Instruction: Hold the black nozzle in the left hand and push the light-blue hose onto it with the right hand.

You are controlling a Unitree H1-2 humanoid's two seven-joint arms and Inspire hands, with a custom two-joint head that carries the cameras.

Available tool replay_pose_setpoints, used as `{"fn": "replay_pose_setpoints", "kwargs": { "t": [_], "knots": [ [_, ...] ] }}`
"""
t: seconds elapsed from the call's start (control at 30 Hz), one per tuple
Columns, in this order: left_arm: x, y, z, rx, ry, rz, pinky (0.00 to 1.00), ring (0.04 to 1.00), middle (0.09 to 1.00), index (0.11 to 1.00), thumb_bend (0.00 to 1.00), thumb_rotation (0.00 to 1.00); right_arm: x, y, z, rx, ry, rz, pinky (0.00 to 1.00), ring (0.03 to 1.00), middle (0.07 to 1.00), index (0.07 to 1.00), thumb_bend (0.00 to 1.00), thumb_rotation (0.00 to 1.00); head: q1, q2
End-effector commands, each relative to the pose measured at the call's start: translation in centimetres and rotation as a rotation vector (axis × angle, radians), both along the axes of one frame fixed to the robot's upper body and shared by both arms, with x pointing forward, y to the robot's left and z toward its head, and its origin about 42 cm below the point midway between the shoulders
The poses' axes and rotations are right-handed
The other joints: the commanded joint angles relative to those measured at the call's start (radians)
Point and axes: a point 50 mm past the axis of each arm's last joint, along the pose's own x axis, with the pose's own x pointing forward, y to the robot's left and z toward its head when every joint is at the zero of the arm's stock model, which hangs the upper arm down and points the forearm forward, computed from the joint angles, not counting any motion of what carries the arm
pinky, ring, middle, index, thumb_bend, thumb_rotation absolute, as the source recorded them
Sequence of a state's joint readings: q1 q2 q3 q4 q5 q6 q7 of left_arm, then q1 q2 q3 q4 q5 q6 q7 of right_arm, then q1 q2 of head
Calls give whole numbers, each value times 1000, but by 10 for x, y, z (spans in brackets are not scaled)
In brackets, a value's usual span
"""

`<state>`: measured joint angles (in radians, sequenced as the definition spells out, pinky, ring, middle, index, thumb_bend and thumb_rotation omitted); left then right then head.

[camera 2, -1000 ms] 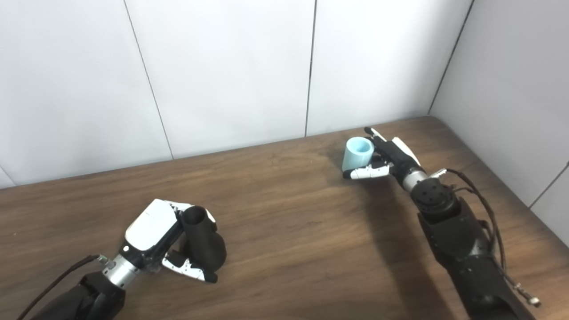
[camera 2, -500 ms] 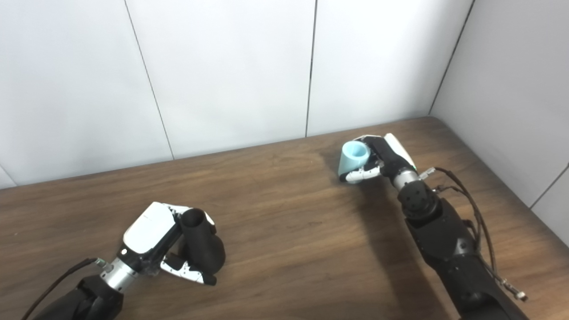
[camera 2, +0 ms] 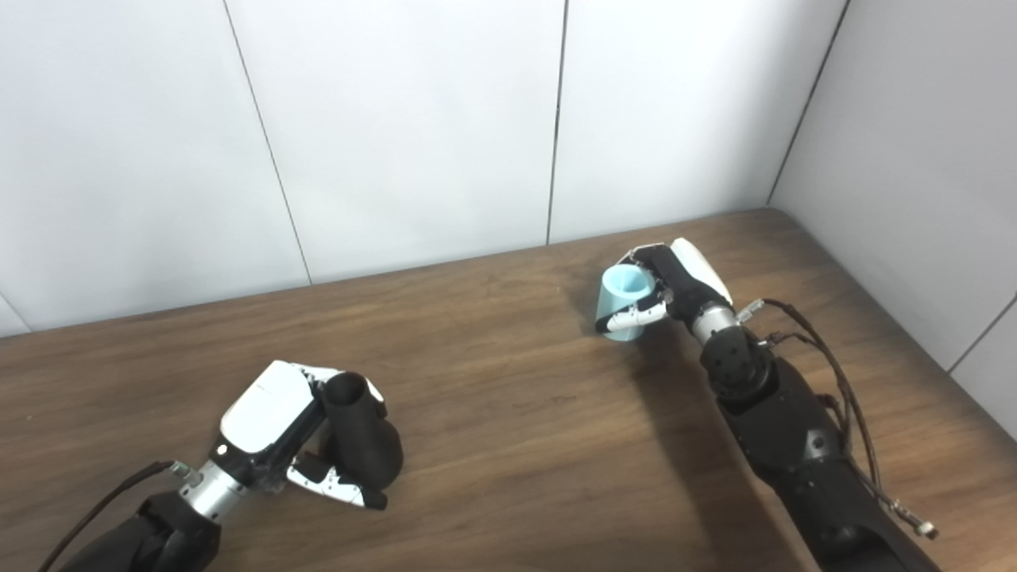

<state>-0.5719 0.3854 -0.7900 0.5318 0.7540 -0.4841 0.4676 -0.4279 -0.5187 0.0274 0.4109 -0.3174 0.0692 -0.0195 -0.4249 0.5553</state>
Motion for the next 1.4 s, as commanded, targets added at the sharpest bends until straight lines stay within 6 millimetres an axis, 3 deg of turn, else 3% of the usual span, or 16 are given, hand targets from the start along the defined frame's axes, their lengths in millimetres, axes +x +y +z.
{"fn": "replay_pose_setpoints", "kwargs": {
  "t": [0.0, 0.1, 0.2, 0.27, 0.43, 0.5, 0.7, 0.97, 1.03, 1.1, 1.27, 1.37],
  "knots": [
    [-54, 28, -75, 161, 215, 29, 301, 418, 475, 484, 527, 0, 5, 1, 22, -32, -83, 20, 461, 486, 483, 484, 530, 0, 2, 3],
    [-54, 28, -75, 165, 209, 28, 300, 415, 410, 498, 521, 0, 5, 6, 29, -42, -122, 43, 459, 488, 482, 486, 530, 0, 10, 8],
    [-54, 27, -74, 163, 204, 27, 292, 413, 468, 485, 526, 0, 5, 18, 46, -12, -169, 71, 428, 470, 472, 492, 530, 0, 29, 14],
    [-54, 26, -73, 161, 199, 26, 293, 414, 433, 493, 523, 0, 4, 31, 62, 40, -196, 86, 423, 466, 477, 488, 531, 0, 49, 19],
    [-52, 21, -73, 146, 204, 30, 305, 415, 395, 499, 520, 0, -8, 75, 111, 153, -258, 175, 403, 451, 472, 485, 532, 2, 116, 33],
    [-51, 18, -73, 147, 198, 28, 298, 405, 466, 485, 526, 0, -14, 93, 130, 181, -273, 220, 384, 435, 467, 485, 532, 3, 148, 36],
    [-48, 3, -72, 146, 183, 23, 264, 372, 472, 483, 527, 0, -27, 140, 177, 196, -321, 367, 365, 427, 466, 485, 532, 1, 241, 46],
    [-41, -15, -70, 153, 192, 18, 253, 367, 472, 483, 527, 0, -24, 174, 197, 250, -303, 520, 411, 440, 482, 479, 530, 0, 351, 71],
    [-39, -18, -69, 157, 194, 17, 252, 365, 472, 483, 527, 0, -27, 183, 202, 190, -287, 533, 381, 426, 467, 485, 530, 0, 365, 76],
    [-37, -21, -67, 168, 192, 18, 256, 374, 472, 483, 527, 0, -32, 192, 205, 160, -259, 557, 426, 458, 465, 485, 531, 0, 381, 82],
    [-36, -26, -65, 173, 196, 22, 264, 386, 473, 484, 527, 0, -36, 207, 206, 129, -191, 626, 412, 432, 465, 488, 531, 0, 409, 99],
    [-36, -29, -64, 181, 198, 22, 272, 387, 473, 484, 527, 0, -35, 215, 203, 146, -134, 660, 337, 414, 462, 484, 531, 0, 422, 111]
  ]
}}
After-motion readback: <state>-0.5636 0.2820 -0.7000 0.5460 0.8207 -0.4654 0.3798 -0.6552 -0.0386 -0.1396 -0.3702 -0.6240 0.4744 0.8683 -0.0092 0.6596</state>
